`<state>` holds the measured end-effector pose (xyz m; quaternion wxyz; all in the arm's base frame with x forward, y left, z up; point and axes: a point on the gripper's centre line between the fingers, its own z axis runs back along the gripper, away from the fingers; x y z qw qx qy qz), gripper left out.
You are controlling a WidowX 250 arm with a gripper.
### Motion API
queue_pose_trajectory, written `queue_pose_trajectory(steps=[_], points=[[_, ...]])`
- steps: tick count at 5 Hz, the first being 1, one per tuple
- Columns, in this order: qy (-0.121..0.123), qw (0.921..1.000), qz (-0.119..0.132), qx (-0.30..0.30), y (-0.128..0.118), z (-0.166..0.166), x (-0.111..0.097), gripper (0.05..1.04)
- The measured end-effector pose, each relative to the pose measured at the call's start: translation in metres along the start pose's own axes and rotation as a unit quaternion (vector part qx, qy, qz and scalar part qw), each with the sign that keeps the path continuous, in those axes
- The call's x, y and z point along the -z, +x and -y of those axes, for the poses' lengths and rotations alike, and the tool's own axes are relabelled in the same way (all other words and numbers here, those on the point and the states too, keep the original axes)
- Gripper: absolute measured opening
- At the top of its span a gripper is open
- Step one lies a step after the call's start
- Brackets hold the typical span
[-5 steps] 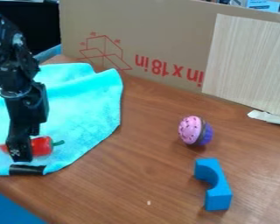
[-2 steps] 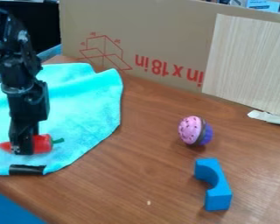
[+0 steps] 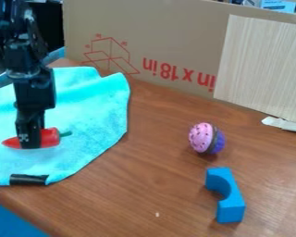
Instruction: Moved red Chilie off cloth to top left of table
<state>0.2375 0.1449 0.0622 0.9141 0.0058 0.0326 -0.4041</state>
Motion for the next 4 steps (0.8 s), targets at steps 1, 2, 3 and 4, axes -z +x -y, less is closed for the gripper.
queue_pose_trajectory(steps=[1,2,3,4], points=[[-0.010,0.9997,0.007,-0.021,0.022,-0.002,-0.019,0.468],[-0.010,0.9990,0.025,-0.035,0.052,0.005,-0.024,0.468],[0.015,0.9980,0.038,-0.049,0.082,0.005,-0.032,0.468],[0.023,0.9965,0.034,-0.072,0.120,0.003,-0.035,0.468]])
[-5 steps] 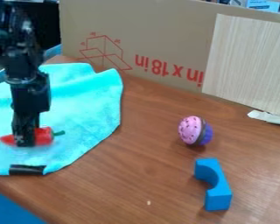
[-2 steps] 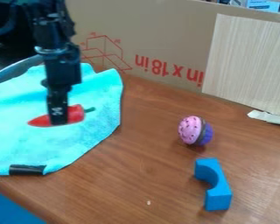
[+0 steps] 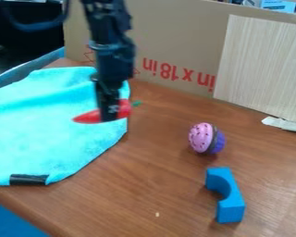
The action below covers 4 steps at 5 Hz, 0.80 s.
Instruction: Moved red Chilie off cloth to top left of table
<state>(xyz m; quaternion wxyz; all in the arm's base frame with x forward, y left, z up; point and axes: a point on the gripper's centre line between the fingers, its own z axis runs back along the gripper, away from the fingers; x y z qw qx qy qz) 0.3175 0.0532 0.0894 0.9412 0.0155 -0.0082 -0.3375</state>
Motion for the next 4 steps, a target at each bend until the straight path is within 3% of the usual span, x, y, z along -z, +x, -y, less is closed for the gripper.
queue_pose_trajectory(steps=[2,3,4], points=[[-0.004,0.9971,-0.016,-0.074,0.073,-0.030,0.014,0.468],[0.010,0.9956,-0.019,-0.091,0.091,-0.046,0.029,0.539],[0.027,0.9956,-0.020,-0.087,0.093,-0.049,0.044,0.844]])
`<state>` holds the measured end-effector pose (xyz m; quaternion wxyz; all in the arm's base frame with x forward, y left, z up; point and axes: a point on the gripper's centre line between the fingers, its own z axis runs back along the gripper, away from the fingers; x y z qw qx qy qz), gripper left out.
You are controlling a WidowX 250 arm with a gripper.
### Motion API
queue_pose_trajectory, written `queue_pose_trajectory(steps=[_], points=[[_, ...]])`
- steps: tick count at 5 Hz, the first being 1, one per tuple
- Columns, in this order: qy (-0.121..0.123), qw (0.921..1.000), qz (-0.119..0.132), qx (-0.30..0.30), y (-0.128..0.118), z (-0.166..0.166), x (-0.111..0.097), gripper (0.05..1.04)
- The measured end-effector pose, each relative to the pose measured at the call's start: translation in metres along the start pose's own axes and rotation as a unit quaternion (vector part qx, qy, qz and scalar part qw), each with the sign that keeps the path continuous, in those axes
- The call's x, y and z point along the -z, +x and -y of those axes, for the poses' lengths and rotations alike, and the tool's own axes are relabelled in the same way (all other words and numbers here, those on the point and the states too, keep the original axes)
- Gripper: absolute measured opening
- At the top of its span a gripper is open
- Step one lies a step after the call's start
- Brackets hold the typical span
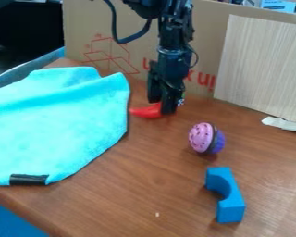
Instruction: Moved red Chilie off cloth to top left of table
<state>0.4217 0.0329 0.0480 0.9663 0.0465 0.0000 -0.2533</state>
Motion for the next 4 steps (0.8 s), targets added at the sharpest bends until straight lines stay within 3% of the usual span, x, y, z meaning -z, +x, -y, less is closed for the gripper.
queue_pose_trajectory(steps=[1,2,3,4], points=[[0.005,0.9998,0.011,0.017,-0.013,0.011,0.008,1.005],[-0.021,0.9974,0.065,0.026,-0.014,0.018,-0.028,1.001],[-0.050,0.9882,0.144,0.017,-0.034,0.008,-0.074,1.001],[-0.051,0.9742,0.219,0.016,-0.062,0.000,-0.132,1.001]])
